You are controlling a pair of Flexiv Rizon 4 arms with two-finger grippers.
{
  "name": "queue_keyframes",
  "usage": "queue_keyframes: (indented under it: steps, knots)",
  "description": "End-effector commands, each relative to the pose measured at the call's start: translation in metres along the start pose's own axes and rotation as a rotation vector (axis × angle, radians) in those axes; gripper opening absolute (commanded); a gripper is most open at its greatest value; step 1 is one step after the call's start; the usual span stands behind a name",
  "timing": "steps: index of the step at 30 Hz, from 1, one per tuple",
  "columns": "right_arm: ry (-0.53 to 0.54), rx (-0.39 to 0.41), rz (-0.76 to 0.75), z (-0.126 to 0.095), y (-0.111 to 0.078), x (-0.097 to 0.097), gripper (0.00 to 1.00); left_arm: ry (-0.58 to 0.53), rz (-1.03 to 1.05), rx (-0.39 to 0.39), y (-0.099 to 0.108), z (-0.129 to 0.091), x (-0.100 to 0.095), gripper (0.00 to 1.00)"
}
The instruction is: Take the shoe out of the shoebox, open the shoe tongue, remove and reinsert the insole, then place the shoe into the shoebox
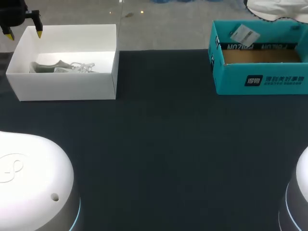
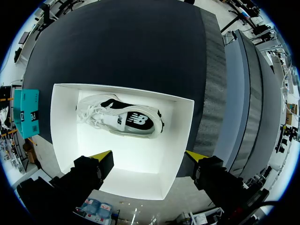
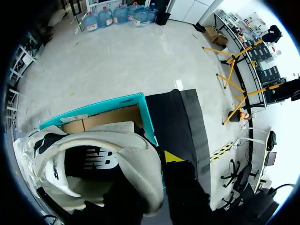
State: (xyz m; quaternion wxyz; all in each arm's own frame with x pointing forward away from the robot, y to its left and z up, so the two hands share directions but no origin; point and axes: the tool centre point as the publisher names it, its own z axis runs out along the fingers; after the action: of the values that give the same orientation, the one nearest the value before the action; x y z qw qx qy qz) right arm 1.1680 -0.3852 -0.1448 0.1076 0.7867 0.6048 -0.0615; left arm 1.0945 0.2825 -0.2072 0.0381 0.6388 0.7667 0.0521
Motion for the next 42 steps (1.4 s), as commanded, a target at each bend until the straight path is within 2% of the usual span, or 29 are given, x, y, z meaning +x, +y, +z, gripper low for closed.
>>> queue_keyframes:
  steps: [1, 19, 27, 36, 42]
  knots:
    - [-0.004, -0.096, 0.014, -0.031, -0.032, -0.001, 0.00, 0.002, 0.000, -0.002, -0.001, 0.000, 0.000, 1.00]
    - [-0.006, -0.112, 0.023, -0.034, -0.034, -0.002, 0.00, 0.002, 0.000, -0.002, -0.001, 0.000, 0.000, 1.00]
    - [-0.101, -0.144, 0.083, -0.039, -0.079, 0.004, 0.00, 0.002, 0.000, -0.002, -0.001, 0.000, 0.000, 1.00]
    - [-0.050, -0.164, 0.079, -0.053, -0.134, 0.015, 0.00, 0.002, 0.000, -0.002, -0.001, 0.000, 0.000, 1.00]
    - [-0.113, -0.225, 0.056, -0.060, -0.172, 0.024, 0.00, 0.002, 0.000, -0.002, -0.001, 0.000, 0.000, 1.00]
